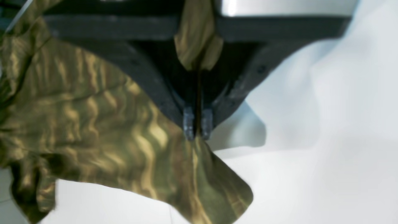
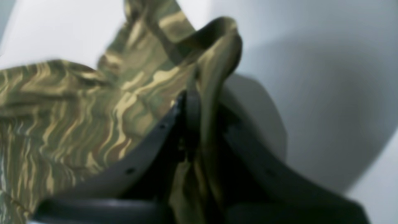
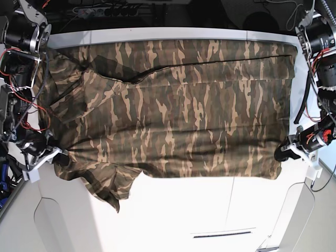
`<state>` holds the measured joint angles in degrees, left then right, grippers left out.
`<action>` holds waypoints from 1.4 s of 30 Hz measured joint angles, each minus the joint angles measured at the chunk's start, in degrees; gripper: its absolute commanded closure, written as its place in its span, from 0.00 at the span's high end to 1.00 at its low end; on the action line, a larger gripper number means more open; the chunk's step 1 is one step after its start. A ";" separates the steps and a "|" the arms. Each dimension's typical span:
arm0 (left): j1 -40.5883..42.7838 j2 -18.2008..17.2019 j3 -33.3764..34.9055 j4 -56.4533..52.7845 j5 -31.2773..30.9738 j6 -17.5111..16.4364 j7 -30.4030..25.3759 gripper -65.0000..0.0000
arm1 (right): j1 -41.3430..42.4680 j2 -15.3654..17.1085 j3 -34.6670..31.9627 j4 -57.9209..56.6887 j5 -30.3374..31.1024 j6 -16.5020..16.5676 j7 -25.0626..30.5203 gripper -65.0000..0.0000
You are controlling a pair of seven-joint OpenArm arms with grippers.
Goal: Fold the T-shirt properly
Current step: 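Grasp the shirt's hem corners with both grippers, then fold the hem over toward the collar edge with both grippers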
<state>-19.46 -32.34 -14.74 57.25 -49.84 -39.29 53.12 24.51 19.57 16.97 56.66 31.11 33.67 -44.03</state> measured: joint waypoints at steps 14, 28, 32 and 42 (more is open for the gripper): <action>14.29 -2.78 -0.90 16.96 -2.23 -0.22 1.79 0.00 | -13.42 4.24 0.15 12.87 5.20 0.22 -2.05 0.00; 18.82 -0.72 -1.36 17.11 -2.08 -0.22 2.38 0.00 | -19.50 3.23 0.15 12.98 -0.96 -1.73 6.34 0.52; 18.82 -0.83 -1.36 17.11 -2.12 -0.22 2.34 0.00 | -17.35 3.23 0.26 12.98 -0.92 -1.75 6.60 0.52; 18.82 -0.83 -1.36 17.11 -1.88 -0.22 2.34 0.00 | -10.75 -1.14 0.39 12.98 -6.80 -1.73 11.41 0.52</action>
<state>-0.64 -33.17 -16.10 74.37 -51.72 -39.51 55.46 13.76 18.44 17.37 69.65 24.32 31.94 -32.62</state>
